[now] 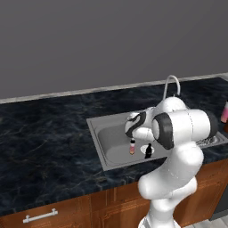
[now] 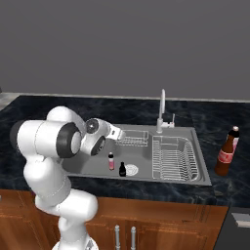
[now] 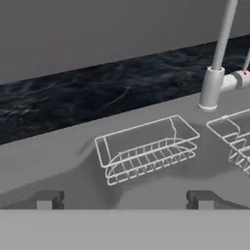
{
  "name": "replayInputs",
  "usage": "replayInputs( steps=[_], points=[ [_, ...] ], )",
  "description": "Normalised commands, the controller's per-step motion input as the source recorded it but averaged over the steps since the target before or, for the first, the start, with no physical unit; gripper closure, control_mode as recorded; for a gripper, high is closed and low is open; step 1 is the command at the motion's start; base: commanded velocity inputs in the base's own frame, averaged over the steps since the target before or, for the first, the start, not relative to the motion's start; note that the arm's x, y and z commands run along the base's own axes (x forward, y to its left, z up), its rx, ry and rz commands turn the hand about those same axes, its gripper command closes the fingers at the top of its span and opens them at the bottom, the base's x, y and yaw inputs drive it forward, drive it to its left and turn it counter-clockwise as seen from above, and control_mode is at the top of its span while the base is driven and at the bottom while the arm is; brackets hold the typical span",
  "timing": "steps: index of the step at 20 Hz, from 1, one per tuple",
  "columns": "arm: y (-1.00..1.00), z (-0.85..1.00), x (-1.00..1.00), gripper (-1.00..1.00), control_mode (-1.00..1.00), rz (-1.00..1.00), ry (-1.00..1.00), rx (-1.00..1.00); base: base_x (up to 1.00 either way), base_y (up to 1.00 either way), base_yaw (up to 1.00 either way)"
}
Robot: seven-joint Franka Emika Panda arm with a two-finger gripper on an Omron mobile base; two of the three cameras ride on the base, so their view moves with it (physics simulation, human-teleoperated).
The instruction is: Place the large bottle from the dining counter next to the other large bottle outside the sink, and place the small bottle from the dining counter next to the other small bottle inside the sink.
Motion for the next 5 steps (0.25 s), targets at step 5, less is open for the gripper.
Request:
replayInputs(
  steps=[5],
  points=[
    [0.0, 0.8, -0.33, -1.0, -1.0, 0.06, 0.0, -0.08, 0.0, 0.0, 0.0]
  ],
)
